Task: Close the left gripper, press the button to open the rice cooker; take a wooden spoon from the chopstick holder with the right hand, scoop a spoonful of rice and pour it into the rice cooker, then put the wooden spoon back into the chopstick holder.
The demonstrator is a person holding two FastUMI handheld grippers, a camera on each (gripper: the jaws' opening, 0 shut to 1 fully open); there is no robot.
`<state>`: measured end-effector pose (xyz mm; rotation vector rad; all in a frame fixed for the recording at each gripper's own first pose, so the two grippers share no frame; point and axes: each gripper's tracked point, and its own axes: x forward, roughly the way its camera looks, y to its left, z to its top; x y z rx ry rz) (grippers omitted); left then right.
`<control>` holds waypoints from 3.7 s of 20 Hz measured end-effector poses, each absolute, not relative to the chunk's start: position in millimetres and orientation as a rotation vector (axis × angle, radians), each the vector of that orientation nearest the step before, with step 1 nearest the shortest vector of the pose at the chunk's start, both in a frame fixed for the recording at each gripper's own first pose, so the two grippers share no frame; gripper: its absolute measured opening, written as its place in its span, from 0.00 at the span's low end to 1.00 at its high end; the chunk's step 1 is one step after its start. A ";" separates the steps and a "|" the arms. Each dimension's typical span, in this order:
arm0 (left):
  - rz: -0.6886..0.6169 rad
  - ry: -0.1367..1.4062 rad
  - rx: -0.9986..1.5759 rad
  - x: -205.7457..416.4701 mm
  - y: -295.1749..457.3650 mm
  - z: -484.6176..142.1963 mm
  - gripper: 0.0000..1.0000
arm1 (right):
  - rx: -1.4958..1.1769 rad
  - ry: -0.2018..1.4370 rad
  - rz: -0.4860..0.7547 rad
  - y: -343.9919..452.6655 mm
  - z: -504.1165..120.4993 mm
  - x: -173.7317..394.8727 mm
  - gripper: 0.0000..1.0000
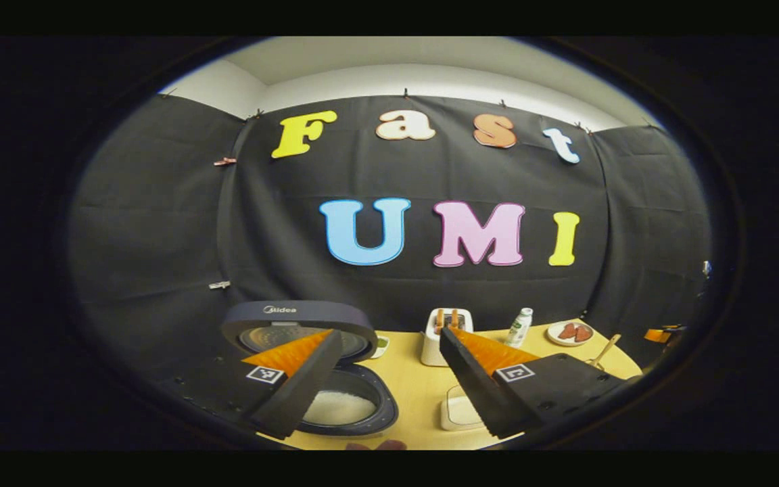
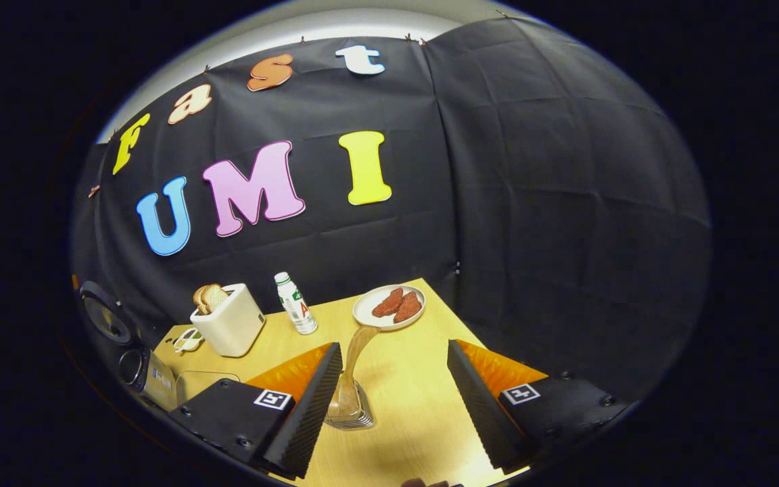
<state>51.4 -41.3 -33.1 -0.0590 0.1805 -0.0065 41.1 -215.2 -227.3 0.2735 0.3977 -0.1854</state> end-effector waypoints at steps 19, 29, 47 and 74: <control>0.114 0.054 -0.035 106.4 61.0 0.4 0.98 | 0.160 0.134 0.031 -51.5 -59.7 31.5 0.98; 0.178 0.099 -0.036 158.6 97.4 -29.2 0.98 | 0.107 0.153 0.036 -22.3 -62.9 31.7 0.98; 0.229 0.239 -0.045 104.5 76.9 -97.3 1.00 | 0.120 0.183 0.090 -18.5 -72.7 43.6 0.98; 0.229 0.449 -0.078 30.4 43.3 -251.7 0.99 | 0.124 0.217 0.139 -16.5 -84.4 34.0 0.98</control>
